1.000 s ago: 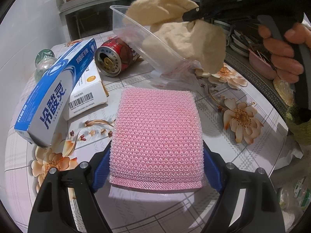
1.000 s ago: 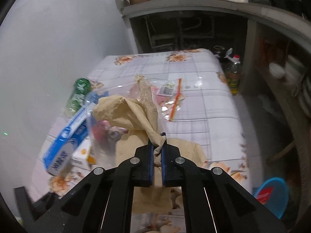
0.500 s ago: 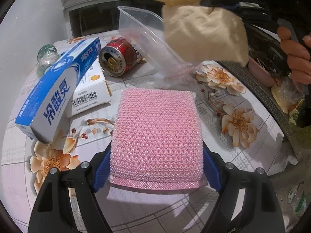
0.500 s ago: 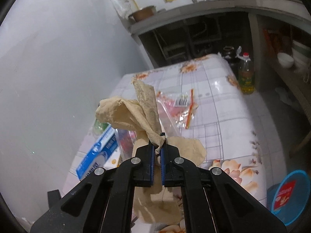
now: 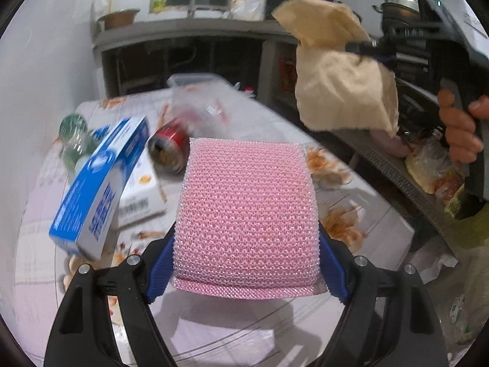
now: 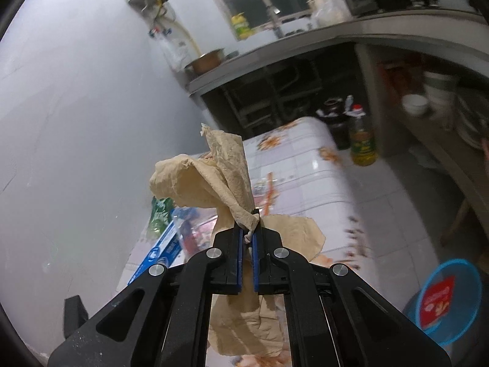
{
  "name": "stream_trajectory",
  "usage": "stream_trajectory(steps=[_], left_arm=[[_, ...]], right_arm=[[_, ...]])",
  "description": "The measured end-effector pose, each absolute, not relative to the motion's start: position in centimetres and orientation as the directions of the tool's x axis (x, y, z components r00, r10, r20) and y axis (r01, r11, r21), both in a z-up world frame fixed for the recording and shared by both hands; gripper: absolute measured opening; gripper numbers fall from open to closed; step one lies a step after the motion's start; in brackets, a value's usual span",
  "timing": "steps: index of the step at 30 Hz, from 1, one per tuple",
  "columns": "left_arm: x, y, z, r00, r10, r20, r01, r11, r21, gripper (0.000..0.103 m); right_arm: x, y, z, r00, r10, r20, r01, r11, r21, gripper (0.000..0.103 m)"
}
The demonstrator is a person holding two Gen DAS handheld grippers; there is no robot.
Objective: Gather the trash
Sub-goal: 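Carry the pink sponge and tan paper down to the blue wastebasket with both grippers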
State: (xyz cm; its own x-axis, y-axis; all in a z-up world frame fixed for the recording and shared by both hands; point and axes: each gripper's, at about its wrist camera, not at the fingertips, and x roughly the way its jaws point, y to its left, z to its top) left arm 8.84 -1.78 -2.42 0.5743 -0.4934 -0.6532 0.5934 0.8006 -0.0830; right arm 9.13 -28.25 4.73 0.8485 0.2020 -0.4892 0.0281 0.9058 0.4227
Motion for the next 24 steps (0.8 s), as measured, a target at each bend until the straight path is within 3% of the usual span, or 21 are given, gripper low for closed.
stream_trajectory(steps=[7,16,24], left_arm=[[7.6,-7.2,0.2,0.501,-0.596,-0.628,0.718,0.692,-0.083,0.079],[7.3,-19.7,0.9,0.224,-0.706,-0.672,0.871,0.455,-0.187,0.079],[8.7,-34.4,-2.7,-0.026,-0.605,-0.796,0.888,0.351,-0.296,0.079]], right_arm=[[3.1,-33.5,3.7,0.875,0.053,-0.481,0.194,0.872,0.449,0.003],[-5.9,-41.7,-1.3,0.806,-0.203,-0.557,0.513,0.709,0.484,0.003],[-9.8,-47.0,-8.2,0.697,-0.299,-0.652,0.685,0.545,0.483,0.003]])
